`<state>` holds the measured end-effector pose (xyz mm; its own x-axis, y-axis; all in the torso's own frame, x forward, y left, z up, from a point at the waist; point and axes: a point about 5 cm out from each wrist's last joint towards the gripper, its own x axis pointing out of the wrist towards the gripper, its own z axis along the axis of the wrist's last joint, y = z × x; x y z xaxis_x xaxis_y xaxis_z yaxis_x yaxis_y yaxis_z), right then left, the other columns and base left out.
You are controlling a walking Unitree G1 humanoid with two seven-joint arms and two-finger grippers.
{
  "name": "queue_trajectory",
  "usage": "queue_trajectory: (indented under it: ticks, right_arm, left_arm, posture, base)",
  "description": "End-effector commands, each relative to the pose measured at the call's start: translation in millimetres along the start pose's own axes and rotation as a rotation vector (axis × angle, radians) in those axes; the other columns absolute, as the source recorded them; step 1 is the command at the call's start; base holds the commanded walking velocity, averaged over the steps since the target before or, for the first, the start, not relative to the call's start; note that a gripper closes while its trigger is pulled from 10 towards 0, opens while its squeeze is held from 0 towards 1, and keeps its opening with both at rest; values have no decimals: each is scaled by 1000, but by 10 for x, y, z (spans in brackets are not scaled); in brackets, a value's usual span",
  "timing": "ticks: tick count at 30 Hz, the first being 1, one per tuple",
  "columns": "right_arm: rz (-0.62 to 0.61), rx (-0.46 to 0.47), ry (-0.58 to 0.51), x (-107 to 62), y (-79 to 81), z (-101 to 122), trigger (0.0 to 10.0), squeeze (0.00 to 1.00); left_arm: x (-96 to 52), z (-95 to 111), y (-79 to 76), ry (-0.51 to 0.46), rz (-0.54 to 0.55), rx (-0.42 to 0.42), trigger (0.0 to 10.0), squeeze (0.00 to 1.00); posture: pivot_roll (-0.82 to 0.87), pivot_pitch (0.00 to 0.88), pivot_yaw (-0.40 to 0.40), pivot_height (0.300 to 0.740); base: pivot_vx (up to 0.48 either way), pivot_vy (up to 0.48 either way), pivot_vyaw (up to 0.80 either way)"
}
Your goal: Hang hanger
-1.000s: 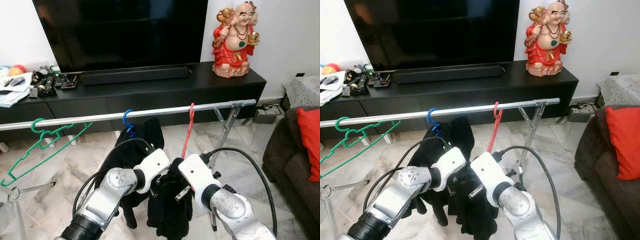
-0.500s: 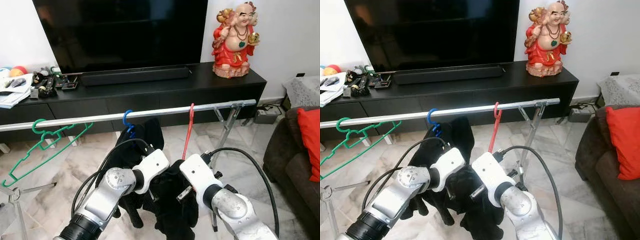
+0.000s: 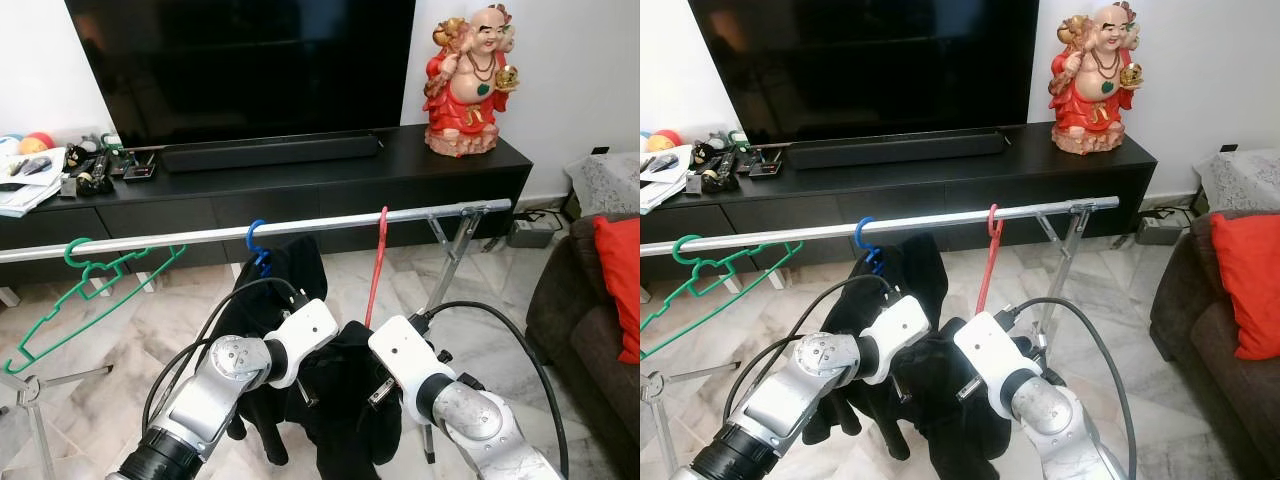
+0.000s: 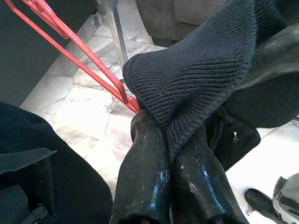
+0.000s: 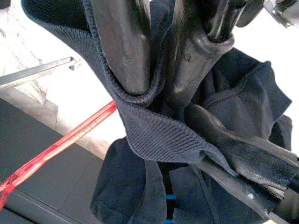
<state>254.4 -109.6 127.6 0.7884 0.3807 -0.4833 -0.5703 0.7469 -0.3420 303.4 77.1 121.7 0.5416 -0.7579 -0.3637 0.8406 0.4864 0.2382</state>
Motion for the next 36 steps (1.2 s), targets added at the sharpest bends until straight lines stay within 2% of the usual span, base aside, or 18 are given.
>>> queue_trajectory:
  ticks: [1,8,9,10,11,13,14,15,24,27,28,29,32,34,35,36]
  right_arm:
    - [2,-1,-10,0,-1,6,10000,0]
    - [38,112,-97,-44,-45,127,10000,0]
    - [46,101,-96,-49,-43,121,10000,808]
    - [55,74,-79,-53,-34,89,10000,1000]
    - [61,17,-41,-53,-22,18,10000,1000]
    - [47,5,-13,-45,-29,-34,10000,1000]
    - [42,16,-4,-41,-31,-51,10000,231]
    - [45,20,-4,-41,-29,-51,10000,0]
    - [12,8,19,-36,-86,-85,10000,0]
    - [7,93,-44,-75,-116,8,10000,0]
    - [7,93,-44,-75,-116,8,10000,0]
    - [-30,165,-82,-105,-187,59,10000,0]
    - [-79,143,-54,-129,-260,16,10000,0]
    - [-141,46,48,-153,-335,-148,10000,0]
    - [-141,46,48,-153,-335,-148,10000,0]
    - [-138,22,93,-168,-329,-244,10000,0]
  left_arm:
    - [-11,5,-12,14,-8,20,0,0]
    - [-18,-12,-29,21,-22,24,0,0]
    - [-18,-14,-29,22,-23,25,0,0]
    - [-16,-16,-31,23,-23,26,0,0]
    - [-12,-18,-34,24,-23,28,0,0]
    - [-11,-17,-36,24,-24,29,0,0]
    - [-11,-16,-35,24,-24,31,0,0]
    - [-11,-16,-34,24,-24,31,0,0]
    - [-17,-21,-34,28,-22,32,0,0]
    - [-18,-22,-32,29,-21,31,0,0]
    - [-18,-22,-32,29,-21,31,0,0]
    - [-17,-24,-32,30,-21,32,0,0]
    - [-17,-27,-33,30,-23,32,0,0]
    - [-14,-27,-33,31,-23,32,0,0]
    - [-14,-27,-33,31,-23,32,0,0]
    - [-10,-25,-30,31,-21,32,0,0]
  posture:
    - [18,34,82,740]
    - [16,37,82,740]
    - [14,38,82,740]
    - [13,37,81,740]
    - [14,37,81,740]
    - [14,37,81,740]
    - [14,37,81,740]
    - [14,37,81,740]
    - [17,38,80,740]
    - [16,39,80,740]
    - [16,39,80,740]
    - [13,39,80,740]
    - [12,40,80,740]
    - [8,39,81,740]
    - [8,39,81,740]
    - [10,38,80,740]
  base:
    - [0,0,0]
    - [0,0,0]
    - [0,0,0]
    - [0,0,0]
    - [0,0,0]
    - [0,0,0]
    - [0,0,0]
    - [0,0,0]
    - [0,0,0]
    - [0,0,0]
    - [0,0,0]
    - [0,0,0]
    - [0,0,0]
    - [0,0,0]
    - [0,0,0]
    - [0,0,0]
